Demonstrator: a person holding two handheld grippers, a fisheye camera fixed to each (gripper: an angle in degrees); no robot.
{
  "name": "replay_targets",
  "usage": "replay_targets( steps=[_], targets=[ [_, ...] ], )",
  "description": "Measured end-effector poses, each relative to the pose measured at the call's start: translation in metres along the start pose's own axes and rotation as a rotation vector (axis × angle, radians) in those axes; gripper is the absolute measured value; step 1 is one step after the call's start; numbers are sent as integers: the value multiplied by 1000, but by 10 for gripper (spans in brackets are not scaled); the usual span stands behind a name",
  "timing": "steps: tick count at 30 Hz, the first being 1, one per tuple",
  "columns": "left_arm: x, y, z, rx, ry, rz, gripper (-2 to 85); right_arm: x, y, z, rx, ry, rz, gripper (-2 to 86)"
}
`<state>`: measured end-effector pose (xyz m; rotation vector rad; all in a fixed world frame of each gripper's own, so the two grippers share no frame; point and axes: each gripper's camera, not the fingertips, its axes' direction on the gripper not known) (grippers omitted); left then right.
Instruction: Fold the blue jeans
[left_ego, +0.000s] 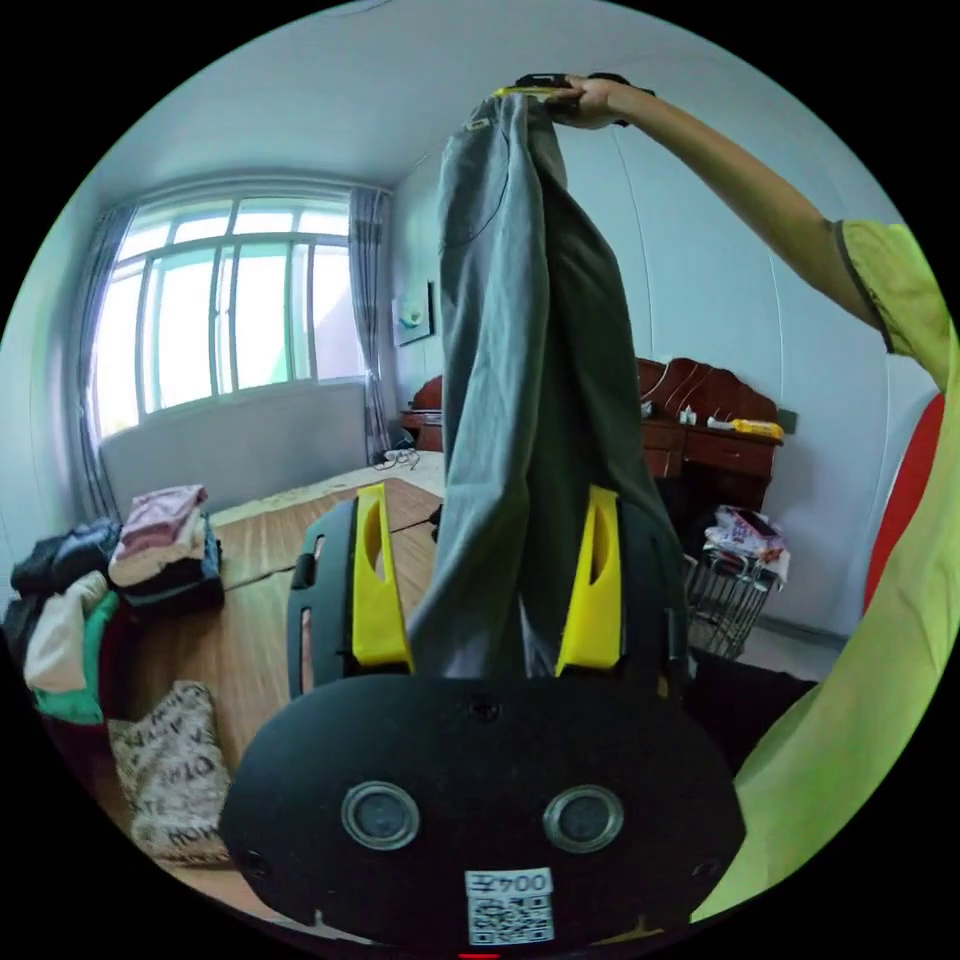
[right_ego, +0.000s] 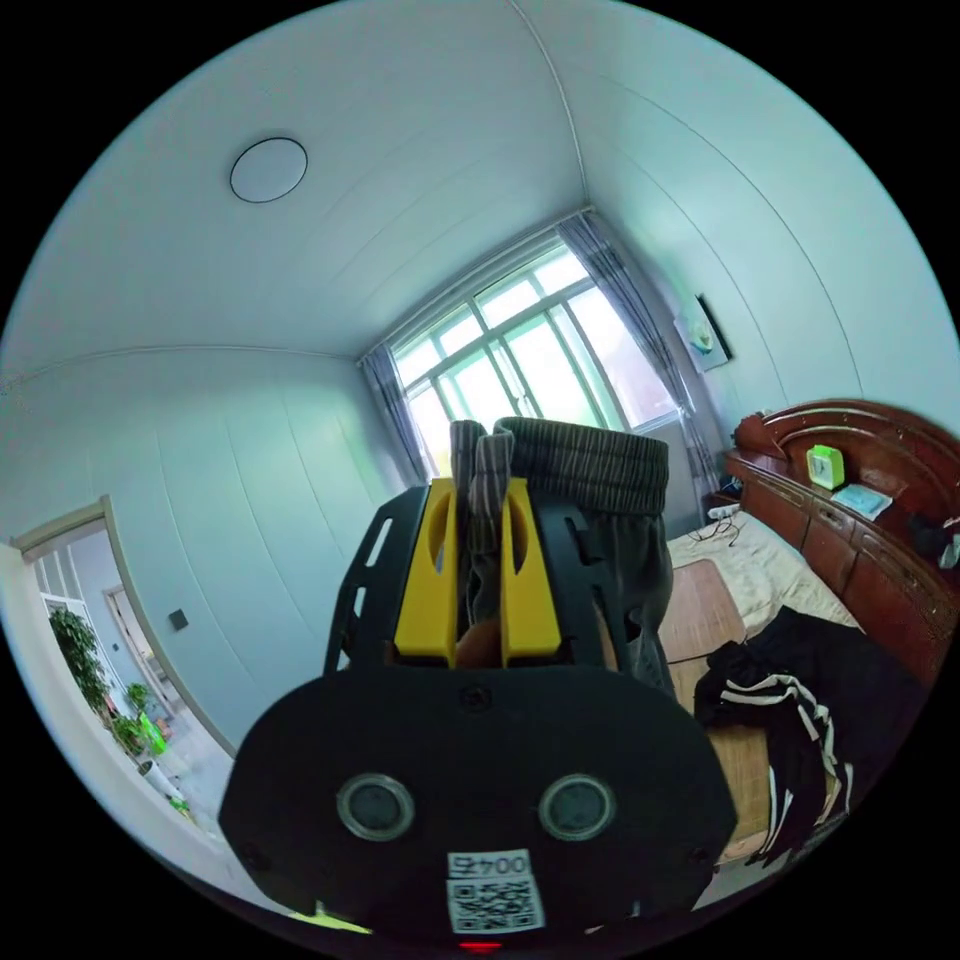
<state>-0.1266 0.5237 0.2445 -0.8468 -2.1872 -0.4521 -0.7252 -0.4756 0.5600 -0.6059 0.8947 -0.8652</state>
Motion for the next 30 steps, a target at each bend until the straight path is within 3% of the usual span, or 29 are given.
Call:
replay_targets(
  steps=[3,5,7,12,18,21,23,30],
  targets=[
    [-5,-8,30,-86,60,46,187,-21,-9,-5,12,47,-61,69],
    [0,-9,51,-183,144,29,78,-32,-13,-8,29,84,-92,69],
    [14,-5,48,-162,108,10,40,-41,-18,-9,38,116,-114,69],
    [76,10,26,-98,54,-3,33,-68,-29,-14,55,146,-156,69],
    [141,34,59,-31,152,-67,114,-117,-8,-24,61,158,-256,70],
    [168,39,87,-55,171,-112,234,-140,6,-25,59,158,-307,70],
    [187,38,111,-141,127,-147,321,-154,15,-26,64,153,-339,71],
    [227,39,165,-363,-202,-46,347,-198,39,-23,39,91,-368,72]
  ],
)
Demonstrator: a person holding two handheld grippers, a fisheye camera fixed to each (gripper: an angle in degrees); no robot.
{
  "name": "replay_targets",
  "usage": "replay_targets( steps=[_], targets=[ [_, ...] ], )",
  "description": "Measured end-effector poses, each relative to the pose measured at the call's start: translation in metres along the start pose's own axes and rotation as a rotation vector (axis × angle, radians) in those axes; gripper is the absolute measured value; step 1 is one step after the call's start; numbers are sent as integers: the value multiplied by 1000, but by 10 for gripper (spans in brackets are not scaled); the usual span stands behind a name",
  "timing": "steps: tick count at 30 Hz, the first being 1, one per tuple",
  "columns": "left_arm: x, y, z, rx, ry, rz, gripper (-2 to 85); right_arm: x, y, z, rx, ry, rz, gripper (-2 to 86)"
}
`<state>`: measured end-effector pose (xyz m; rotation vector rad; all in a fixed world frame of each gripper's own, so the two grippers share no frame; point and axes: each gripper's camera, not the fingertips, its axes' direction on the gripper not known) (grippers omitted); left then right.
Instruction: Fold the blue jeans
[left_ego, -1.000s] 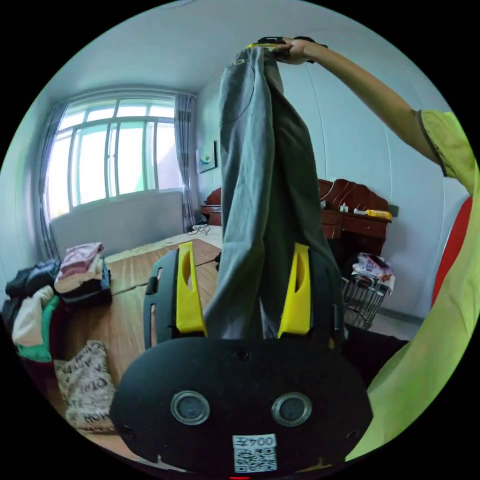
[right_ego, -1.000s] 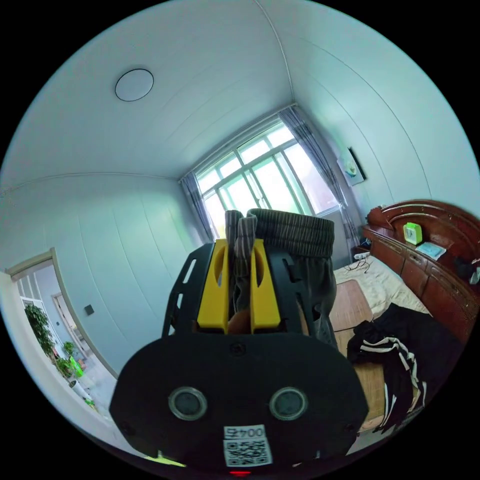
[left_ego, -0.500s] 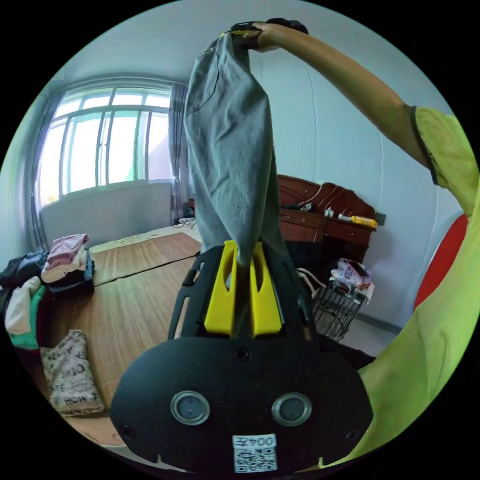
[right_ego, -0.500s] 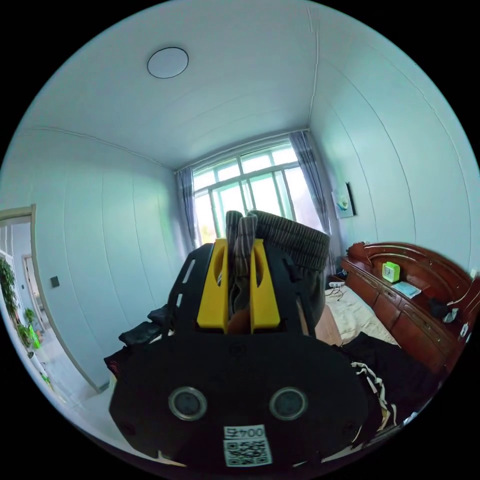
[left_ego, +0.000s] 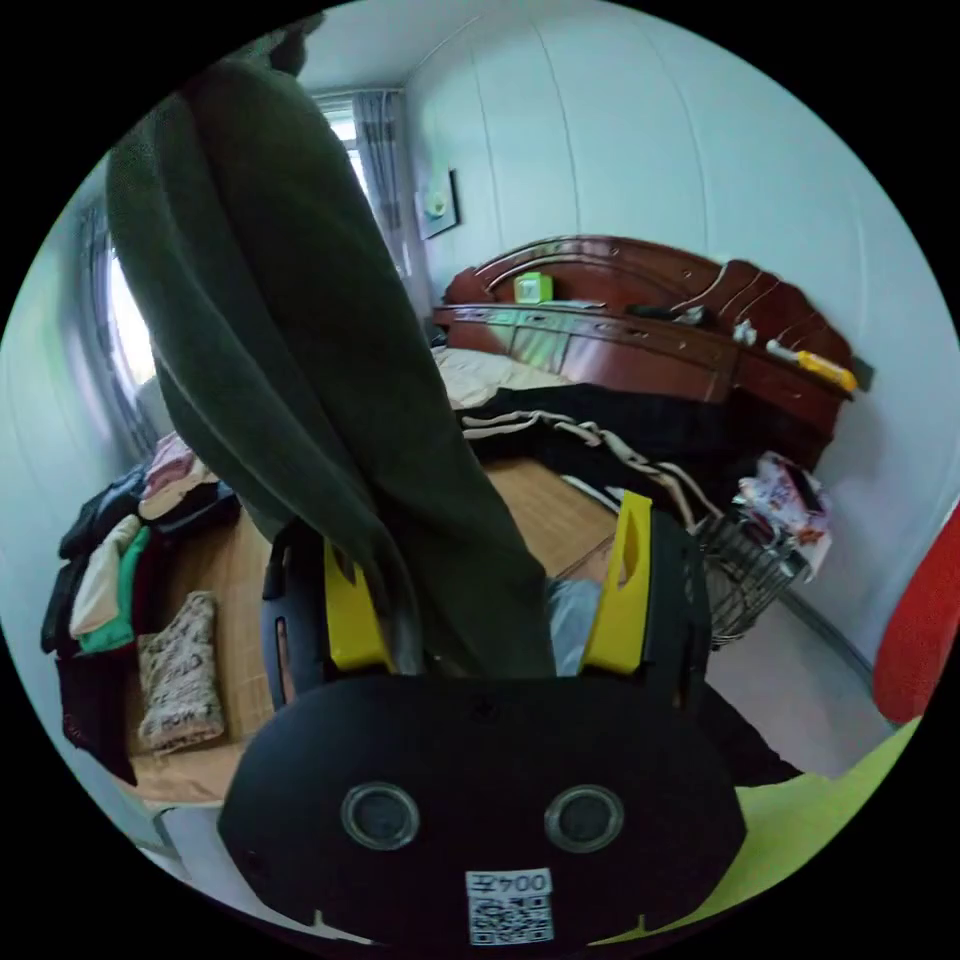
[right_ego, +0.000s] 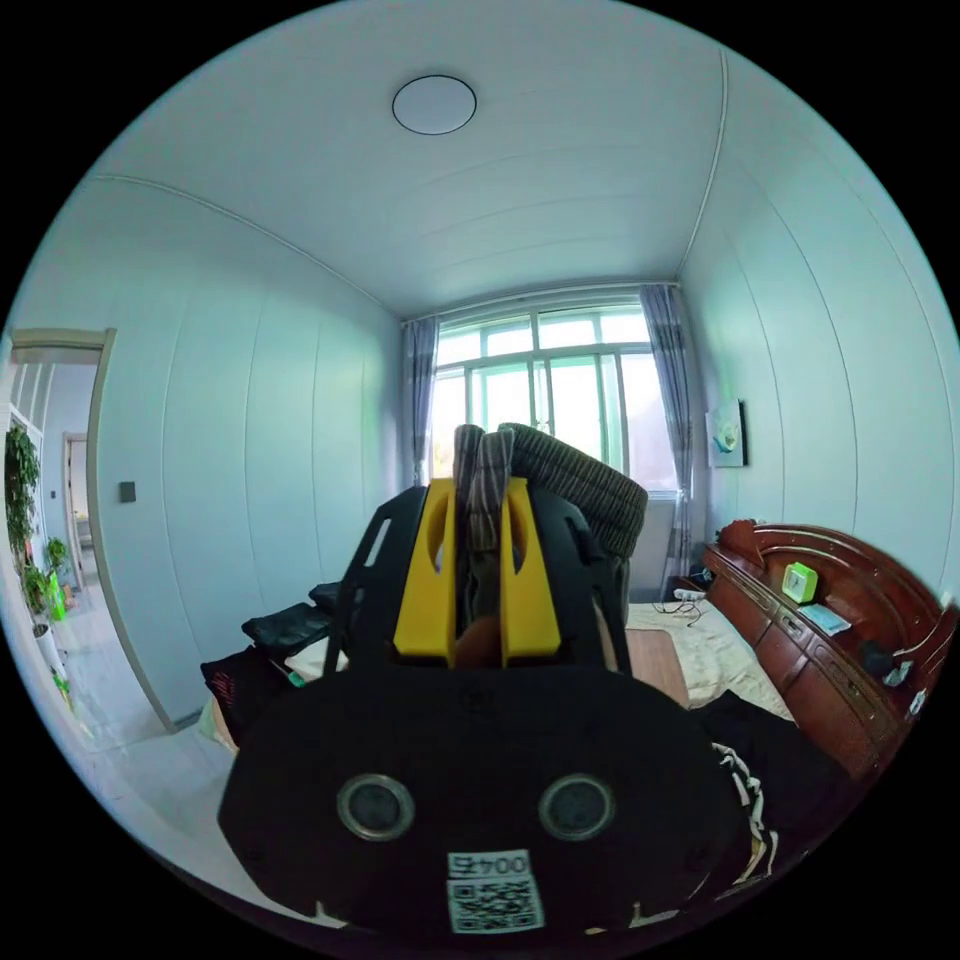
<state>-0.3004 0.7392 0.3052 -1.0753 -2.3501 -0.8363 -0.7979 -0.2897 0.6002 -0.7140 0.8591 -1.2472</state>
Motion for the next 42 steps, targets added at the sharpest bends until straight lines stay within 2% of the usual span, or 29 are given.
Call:
replay_targets(
  steps=[2,5,12,16,19,29,37,42],
  targets=[
    [-4,4,19,-56,-99,-36,322,-10,0,-1,4,-22,18,72],
    [-26,12,42,-138,-108,-126,308,-26,4,0,7,-62,43,72],
    [-69,22,57,-179,-203,-267,282,-56,24,10,-19,-128,53,73],
    [-94,31,64,-199,-226,-336,241,-56,31,19,-42,-146,81,73],
    [-103,38,71,-230,-252,-312,197,-49,34,28,-56,-140,101,73],
    [-133,78,52,-215,-244,-287,44,25,40,54,-40,-37,230,72],
    [-181,78,38,-167,-153,-429,4,104,61,54,-19,31,352,72],
    [-190,87,55,-200,-88,-424,-1,143,78,40,12,56,377,70]
  ],
)
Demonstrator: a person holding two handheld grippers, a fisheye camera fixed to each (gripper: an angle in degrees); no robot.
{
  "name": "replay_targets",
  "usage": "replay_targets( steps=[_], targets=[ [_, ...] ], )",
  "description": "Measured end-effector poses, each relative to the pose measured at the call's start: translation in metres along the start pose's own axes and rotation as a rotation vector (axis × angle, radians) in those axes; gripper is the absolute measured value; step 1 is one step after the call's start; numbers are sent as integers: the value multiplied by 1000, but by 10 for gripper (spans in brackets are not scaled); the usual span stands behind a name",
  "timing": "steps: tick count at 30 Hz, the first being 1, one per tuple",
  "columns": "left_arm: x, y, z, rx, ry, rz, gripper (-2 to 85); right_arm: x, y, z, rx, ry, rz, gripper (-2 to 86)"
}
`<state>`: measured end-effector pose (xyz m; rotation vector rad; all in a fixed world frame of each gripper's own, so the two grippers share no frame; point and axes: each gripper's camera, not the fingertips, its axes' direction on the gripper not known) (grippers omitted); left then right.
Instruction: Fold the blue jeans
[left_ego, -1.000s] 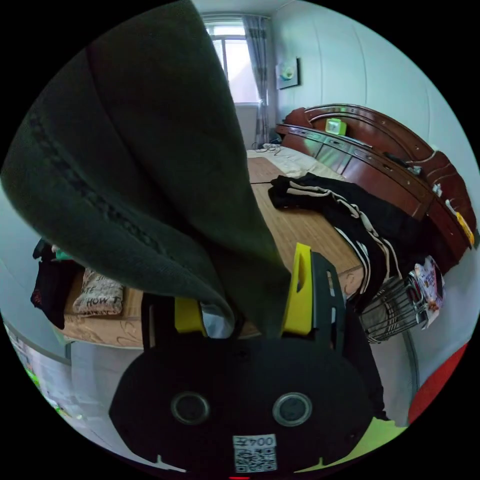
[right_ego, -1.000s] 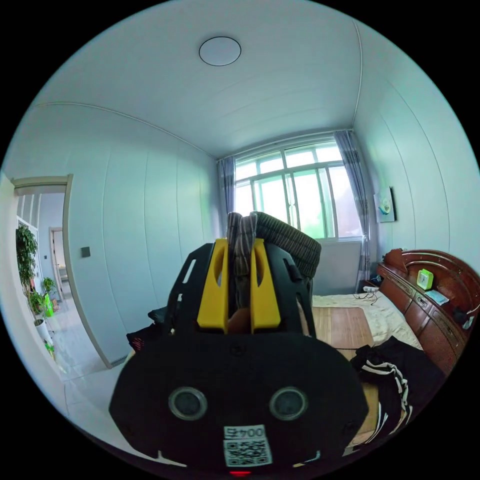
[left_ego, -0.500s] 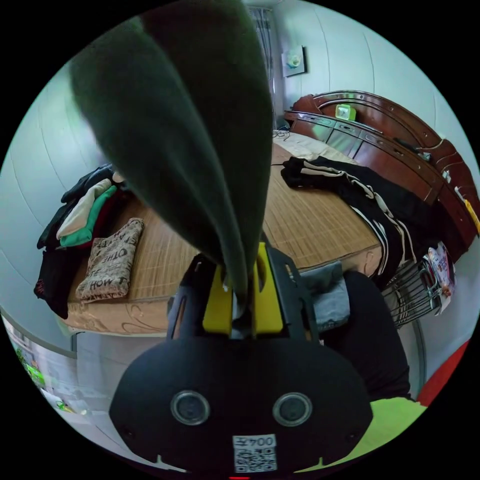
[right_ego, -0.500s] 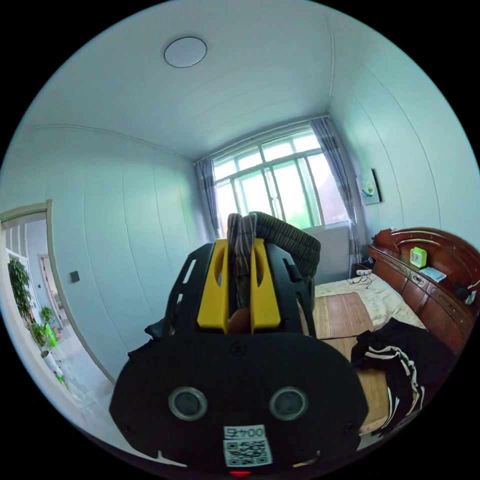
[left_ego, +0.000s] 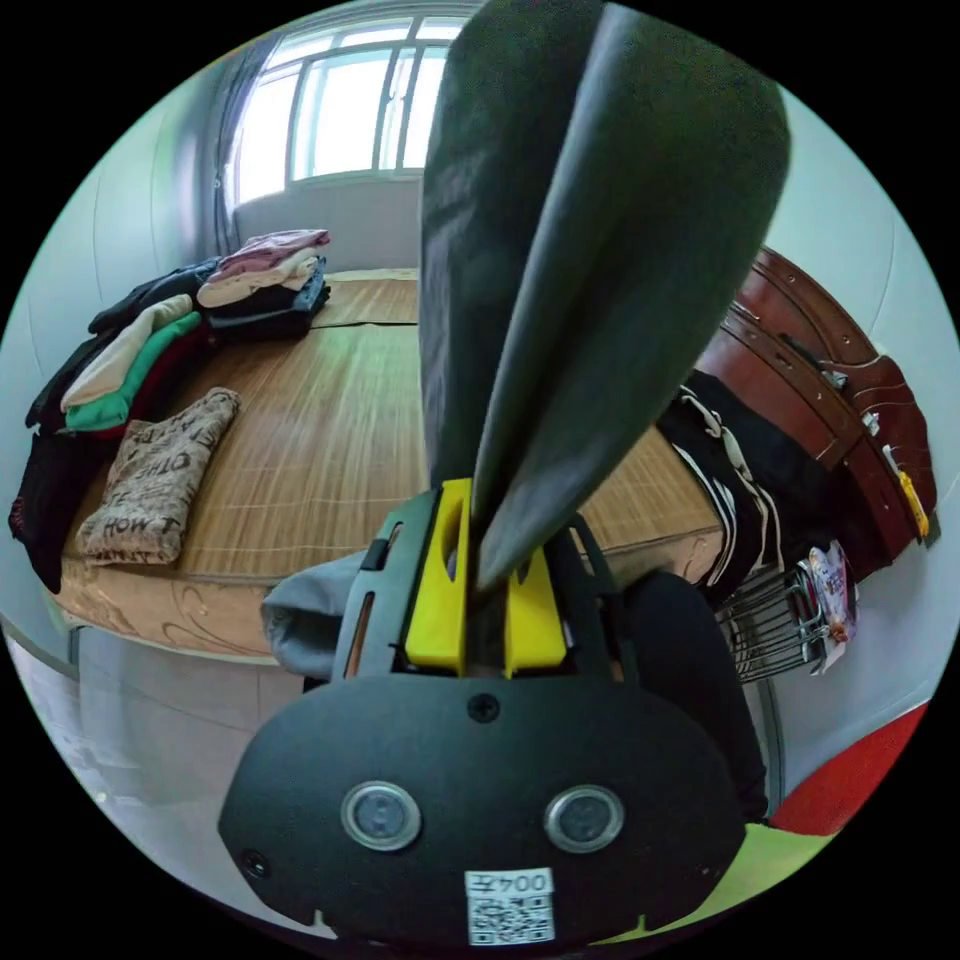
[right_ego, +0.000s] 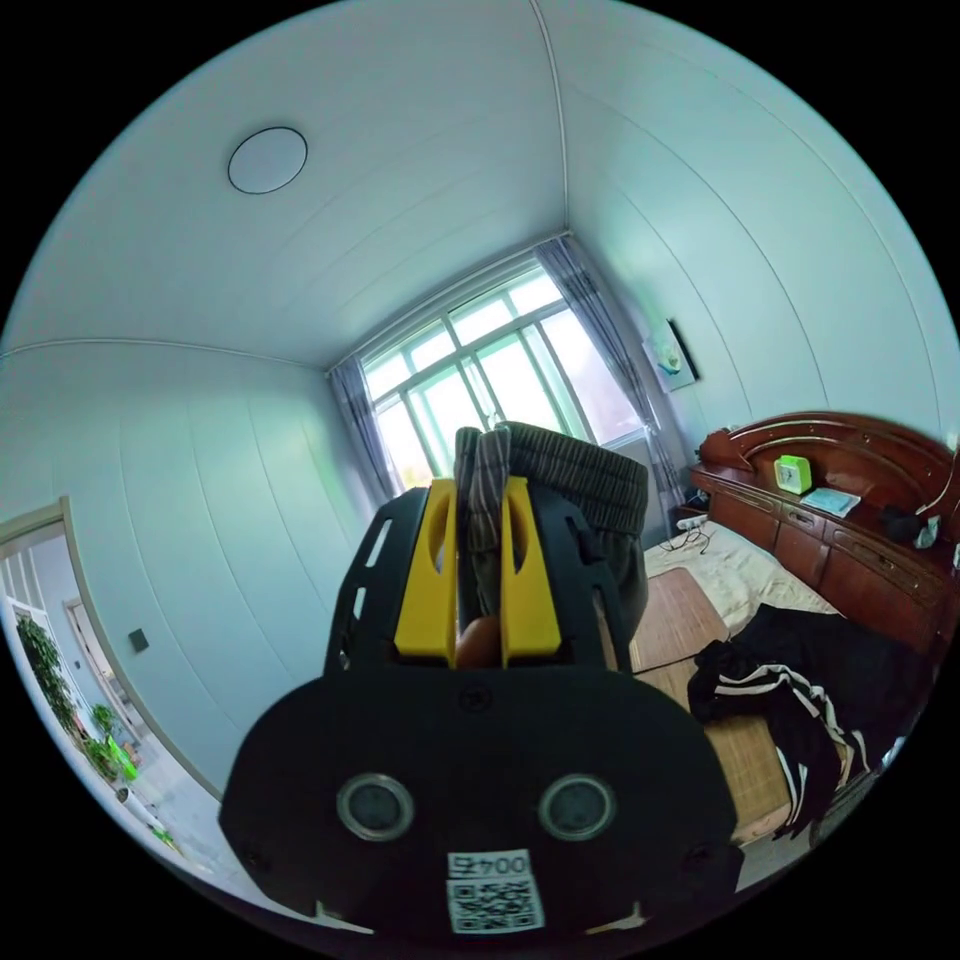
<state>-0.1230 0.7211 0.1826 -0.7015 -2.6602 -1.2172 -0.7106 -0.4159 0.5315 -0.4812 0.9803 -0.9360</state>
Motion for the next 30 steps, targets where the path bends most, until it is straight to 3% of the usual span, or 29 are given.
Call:
replay_targets(
  steps=[7,12,18,22,26,30],
  targets=[
    [-29,-10,-12,79,235,96,-6,89,-8,-18,32,32,84,70],
    [-50,-33,-15,68,266,70,-6,194,-11,-38,12,23,223,70],
    [-97,-103,-93,264,63,110,-7,337,4,-96,61,6,411,70],
    [-105,-139,-194,487,-228,257,-7,421,48,-127,78,-44,493,72],
    [-105,-119,-259,632,-458,410,-6,502,143,-144,38,-161,540,73],
    [-112,-73,-273,620,-551,485,-6,562,267,-140,-94,-207,606,72]
  ],
)
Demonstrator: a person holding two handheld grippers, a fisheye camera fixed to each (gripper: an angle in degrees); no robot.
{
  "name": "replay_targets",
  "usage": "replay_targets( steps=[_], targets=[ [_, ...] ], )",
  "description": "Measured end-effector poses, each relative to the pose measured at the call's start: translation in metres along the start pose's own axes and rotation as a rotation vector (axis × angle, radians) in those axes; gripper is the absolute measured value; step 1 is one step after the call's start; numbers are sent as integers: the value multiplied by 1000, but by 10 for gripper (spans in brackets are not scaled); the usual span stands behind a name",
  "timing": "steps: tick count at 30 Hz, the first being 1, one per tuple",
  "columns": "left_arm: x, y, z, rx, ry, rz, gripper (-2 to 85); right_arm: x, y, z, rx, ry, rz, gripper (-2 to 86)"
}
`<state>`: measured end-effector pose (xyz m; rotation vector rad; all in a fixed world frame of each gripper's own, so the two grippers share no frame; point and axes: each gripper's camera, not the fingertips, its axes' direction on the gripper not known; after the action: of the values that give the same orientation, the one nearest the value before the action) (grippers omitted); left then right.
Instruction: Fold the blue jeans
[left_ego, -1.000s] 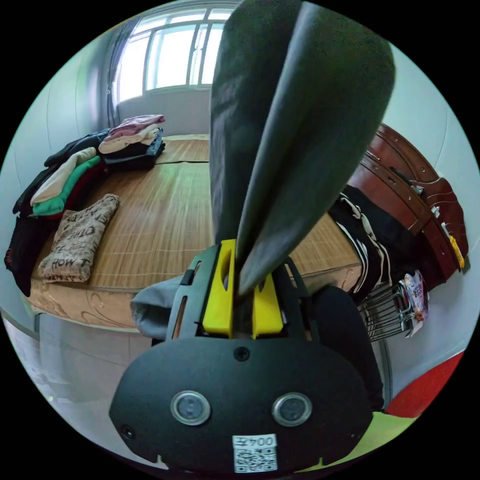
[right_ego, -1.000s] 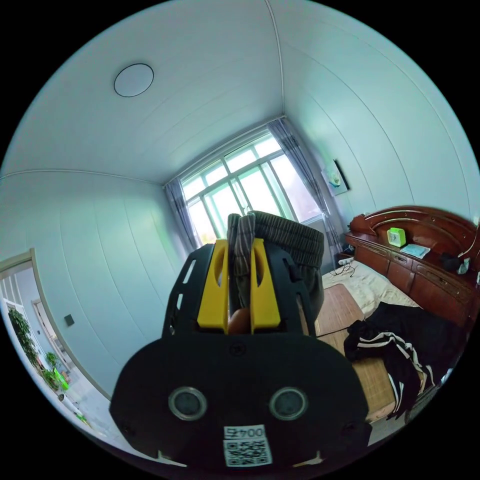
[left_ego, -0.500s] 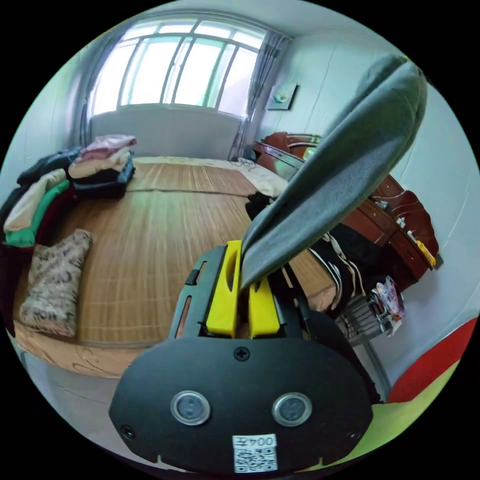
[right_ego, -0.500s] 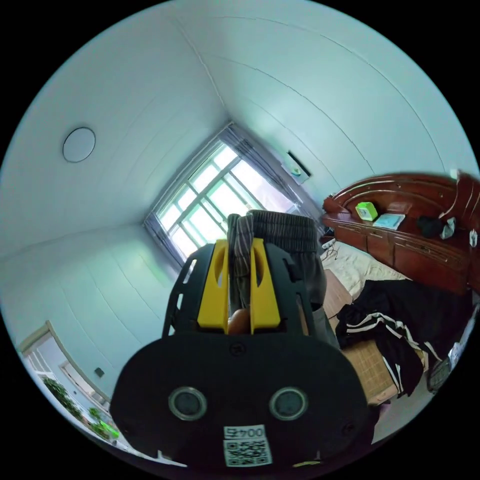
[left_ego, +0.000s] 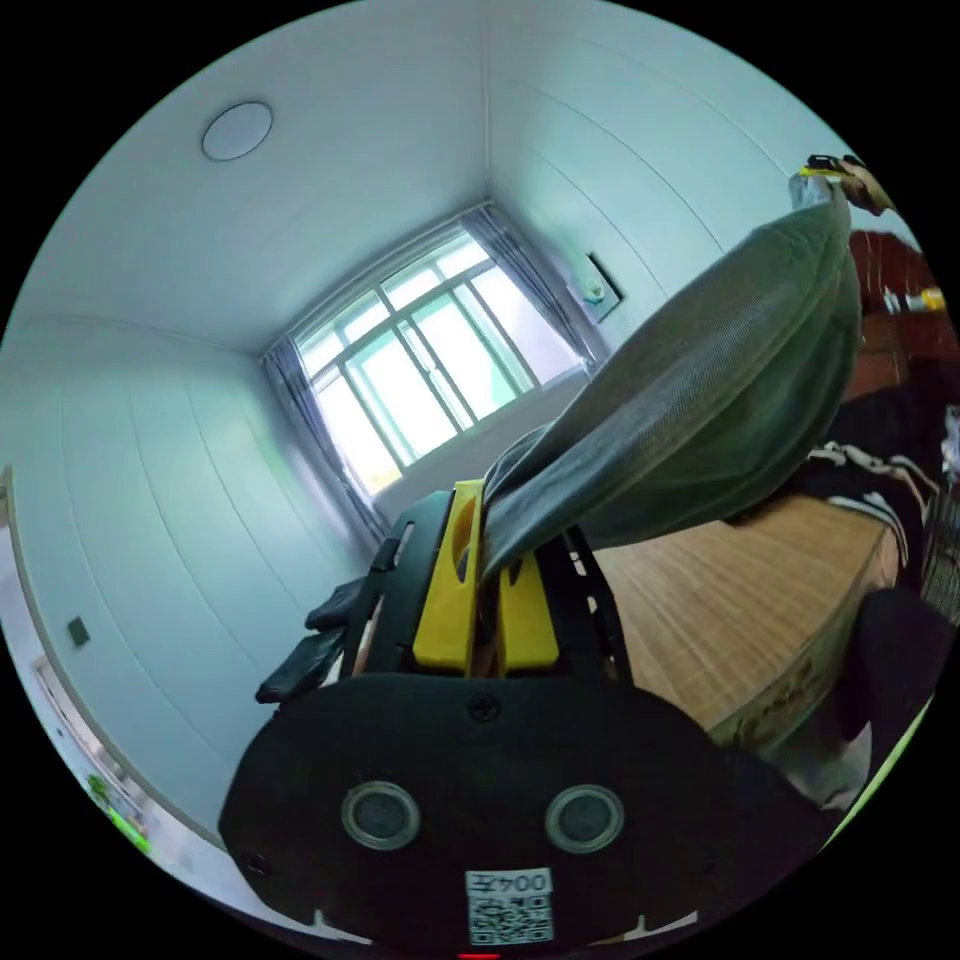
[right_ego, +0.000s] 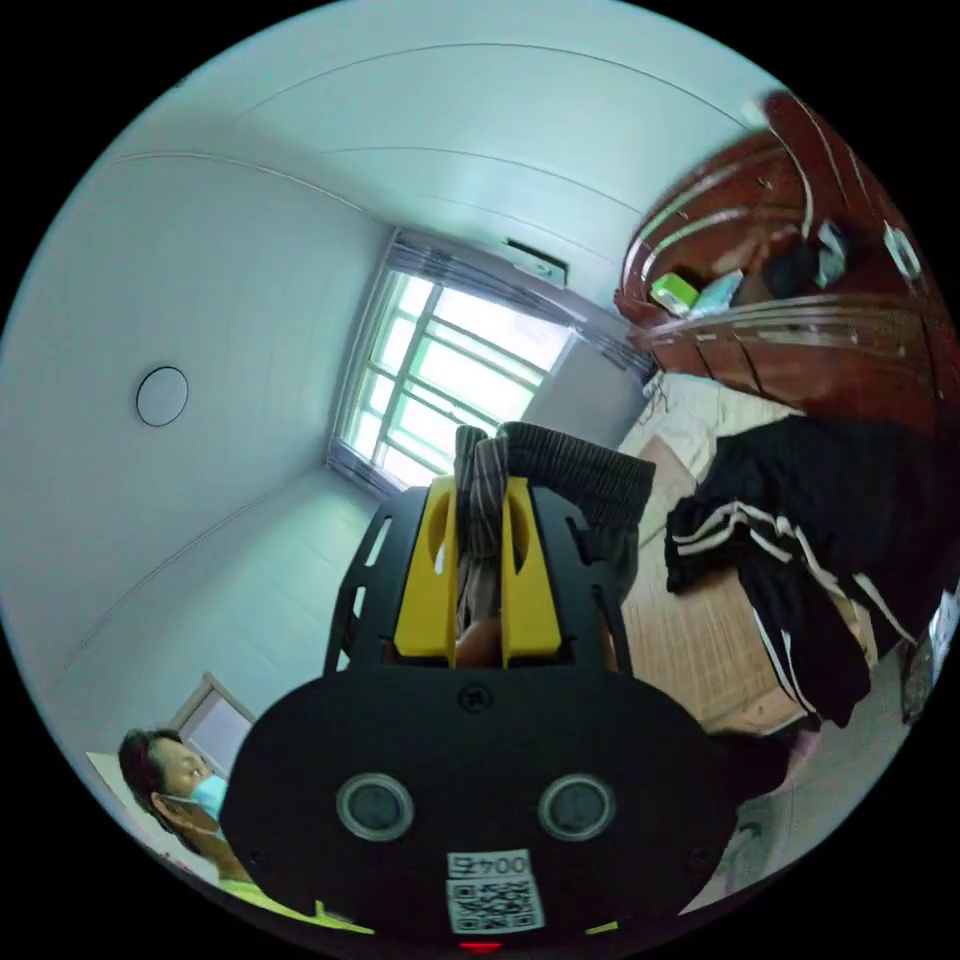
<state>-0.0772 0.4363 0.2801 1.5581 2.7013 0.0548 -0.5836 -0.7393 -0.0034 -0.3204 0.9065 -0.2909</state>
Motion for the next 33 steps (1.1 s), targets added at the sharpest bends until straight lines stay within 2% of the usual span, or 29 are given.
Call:
replay_targets(
  steps=[6,10,15,19,21,25,29,33],
  targets=[
    [43,83,-44,-169,-42,221,-6,161,129,-20,-54,82,252,72],
    [79,132,-45,-297,19,312,-7,221,184,-25,-61,162,353,72],
    [105,153,-9,-342,33,369,-7,277,213,16,-107,245,434,72],
    [87,128,60,-342,76,364,-7,298,200,78,-141,247,441,71],
    [71,105,92,-285,21,415,-7,301,182,137,-166,223,402,72],
    [12,29,181,-134,-205,592,-6,288,152,230,-201,92,272,71],
    [-62,-40,243,-94,-298,515,-6,288,145,303,-232,-61,108,67],
    [-70,-21,280,-121,-236,501,-6,356,195,346,-320,-93,124,68]
  ],
)
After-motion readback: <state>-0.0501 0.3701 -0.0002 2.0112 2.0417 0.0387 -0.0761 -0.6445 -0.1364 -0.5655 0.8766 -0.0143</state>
